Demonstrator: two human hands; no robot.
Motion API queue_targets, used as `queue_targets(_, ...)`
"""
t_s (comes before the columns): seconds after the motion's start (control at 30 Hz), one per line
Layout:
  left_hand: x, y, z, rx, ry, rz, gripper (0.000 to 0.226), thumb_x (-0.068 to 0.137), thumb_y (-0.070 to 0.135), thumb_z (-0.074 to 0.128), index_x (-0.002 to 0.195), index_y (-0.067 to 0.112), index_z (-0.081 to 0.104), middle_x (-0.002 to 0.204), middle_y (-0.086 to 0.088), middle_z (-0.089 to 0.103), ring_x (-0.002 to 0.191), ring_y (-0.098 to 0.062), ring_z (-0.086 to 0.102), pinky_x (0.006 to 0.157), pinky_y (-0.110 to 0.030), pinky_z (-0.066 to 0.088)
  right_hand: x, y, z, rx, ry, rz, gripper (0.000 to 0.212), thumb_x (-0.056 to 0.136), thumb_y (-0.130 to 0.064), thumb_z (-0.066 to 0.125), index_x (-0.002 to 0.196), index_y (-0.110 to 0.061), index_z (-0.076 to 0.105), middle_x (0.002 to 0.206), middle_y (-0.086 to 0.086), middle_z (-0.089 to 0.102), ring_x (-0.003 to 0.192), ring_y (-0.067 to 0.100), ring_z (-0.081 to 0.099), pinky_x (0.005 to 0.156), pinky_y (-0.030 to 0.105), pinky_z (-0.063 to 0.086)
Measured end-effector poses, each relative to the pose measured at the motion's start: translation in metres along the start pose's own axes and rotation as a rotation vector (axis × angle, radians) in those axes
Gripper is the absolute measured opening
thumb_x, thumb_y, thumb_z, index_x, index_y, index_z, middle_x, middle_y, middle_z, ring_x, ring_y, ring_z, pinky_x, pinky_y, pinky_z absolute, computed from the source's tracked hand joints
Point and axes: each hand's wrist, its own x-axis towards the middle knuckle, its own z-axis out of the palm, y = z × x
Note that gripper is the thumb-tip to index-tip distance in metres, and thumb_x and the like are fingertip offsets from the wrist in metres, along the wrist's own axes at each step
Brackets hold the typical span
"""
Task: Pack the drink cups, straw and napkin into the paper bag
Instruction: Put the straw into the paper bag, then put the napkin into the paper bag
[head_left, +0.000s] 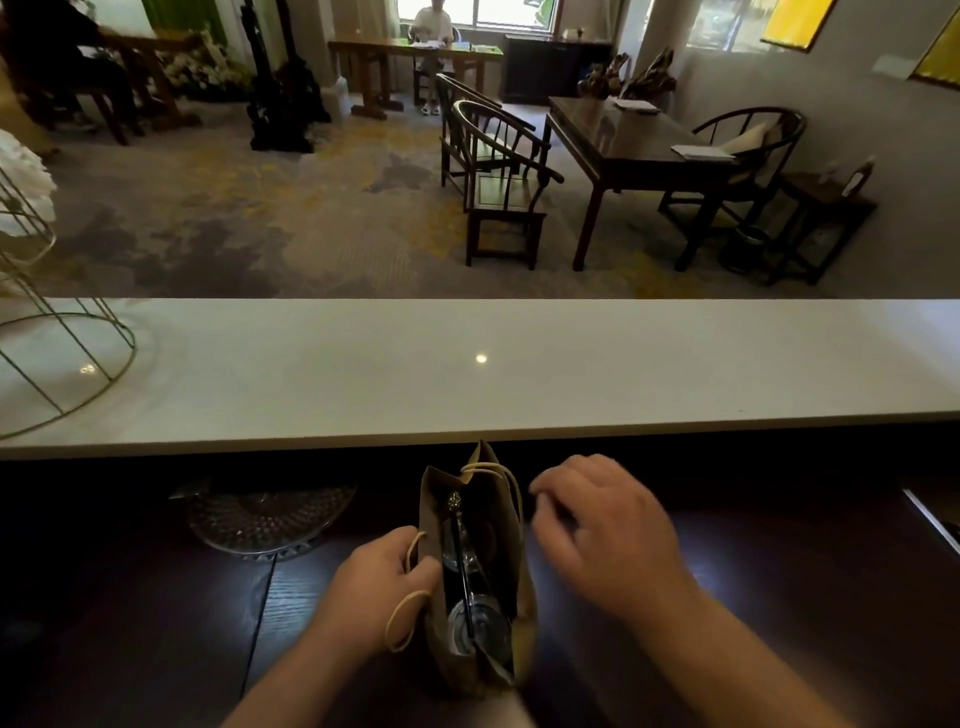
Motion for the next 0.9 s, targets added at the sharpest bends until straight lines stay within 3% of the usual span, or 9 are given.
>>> queue_targets(0.1, 0.002, 0.001, 0.003, -0.011, -0.003, -0.005, 0.033, 0.071, 0.061, 0.049, 0.076, 0.031, 0.061, 0.066, 0.011, 0.068, 0.063, -0.013, 0.063, 0.069, -0.044, 0.057, -0.02, 0.057, 0.009, -0.072, -0.01, 0.24, 0.008, 0.087, -0.022, 0.064, 0.091, -0.024, 0.071, 0.086, -0.011, 0.066, 0.085, 0.014, 0.063, 0.073, 0.033, 0.053)
queue_targets(0.27, 0.006, -0.005, 0.007, -0.025, 0.003, -0.019, 0.021, 0.081, 0.046, 0.061, 0.078, 0.026, 0.063, 0.063, 0.008, 0.067, 0.062, -0.02, 0.065, 0.068, -0.05, 0.057, -0.076, 0.13, 0.051, -0.196, -0.317, 0.564, 0.026, 0.089, -0.025, 0.063, 0.112, -0.022, 0.075, 0.109, -0.004, 0.071, 0.108, 0.022, 0.064, 0.085, 0.036, 0.054)
queue_targets(0.37, 0.009, -0.009, 0.01, -0.02, 0.018, -0.018, 0.017, 0.089, 0.035, 0.065, 0.08, 0.021, 0.061, 0.06, 0.008, 0.064, 0.056, -0.011, 0.056, 0.068, -0.05, 0.056, -0.101, 0.149, 0.074, -0.219, -0.55, 0.642, 0.028, 0.09, -0.026, 0.058, 0.113, -0.017, 0.069, 0.117, 0.003, 0.067, 0.112, 0.026, 0.061, 0.088, 0.036, 0.05)
queue_targets(0.47, 0.009, -0.008, 0.01, -0.047, 0.009, -0.017, 0.036, 0.076, 0.053, 0.057, 0.08, 0.018, 0.061, 0.061, 0.004, 0.065, 0.058, -0.019, 0.062, 0.066, -0.051, 0.057, -0.12, 0.158, 0.091, -0.228, -0.725, 0.69, 0.044, 0.086, -0.03, 0.052, 0.129, -0.025, 0.06, 0.134, 0.002, 0.058, 0.122, 0.025, 0.054, 0.097, 0.036, 0.049)
queue_targets(0.57, 0.01, -0.007, 0.011, -0.065, 0.013, -0.012, 0.041, 0.071, 0.058, 0.053, 0.078, 0.019, 0.061, 0.058, 0.006, 0.062, 0.057, -0.016, 0.058, 0.066, -0.051, 0.057, -0.133, 0.164, 0.101, -0.22, -0.847, 0.738, 0.059, 0.091, -0.031, 0.054, 0.15, -0.036, 0.044, 0.159, 0.01, 0.036, 0.145, 0.03, 0.032, 0.117, 0.039, 0.032)
queue_targets(0.63, 0.009, -0.007, 0.011, -0.076, 0.024, -0.006, 0.041, 0.071, 0.059, 0.053, 0.077, 0.019, 0.06, 0.057, 0.006, 0.061, 0.056, -0.017, 0.058, 0.066, -0.053, 0.058, -0.14, 0.171, 0.108, -0.238, -0.891, 0.751, 0.062, 0.09, -0.036, 0.052, 0.151, -0.041, 0.041, 0.163, 0.013, 0.03, 0.15, 0.035, 0.022, 0.121, 0.042, 0.024)
queue_targets(0.73, 0.007, -0.007, 0.01, -0.077, 0.026, -0.006, 0.041, 0.072, 0.059, 0.055, 0.075, 0.018, 0.059, 0.057, 0.005, 0.061, 0.066, -0.033, 0.066, 0.066, -0.054, 0.059, -0.148, 0.182, 0.116, -0.29, -0.929, 0.764, 0.06, 0.084, -0.043, 0.045, 0.145, -0.043, 0.047, 0.159, 0.01, 0.037, 0.149, 0.039, 0.019, 0.122, 0.051, 0.018)
queue_targets(0.9, 0.004, -0.009, 0.007, -0.067, 0.026, -0.018, 0.038, 0.071, 0.055, 0.055, 0.074, 0.017, 0.058, 0.057, 0.004, 0.059, 0.065, -0.035, 0.066, 0.067, -0.058, 0.058, -0.149, 0.184, 0.112, -0.31, -0.942, 0.793, 0.058, 0.093, -0.037, 0.05, 0.151, -0.042, 0.041, 0.165, 0.014, 0.024, 0.15, 0.042, 0.016, 0.123, 0.046, 0.016)
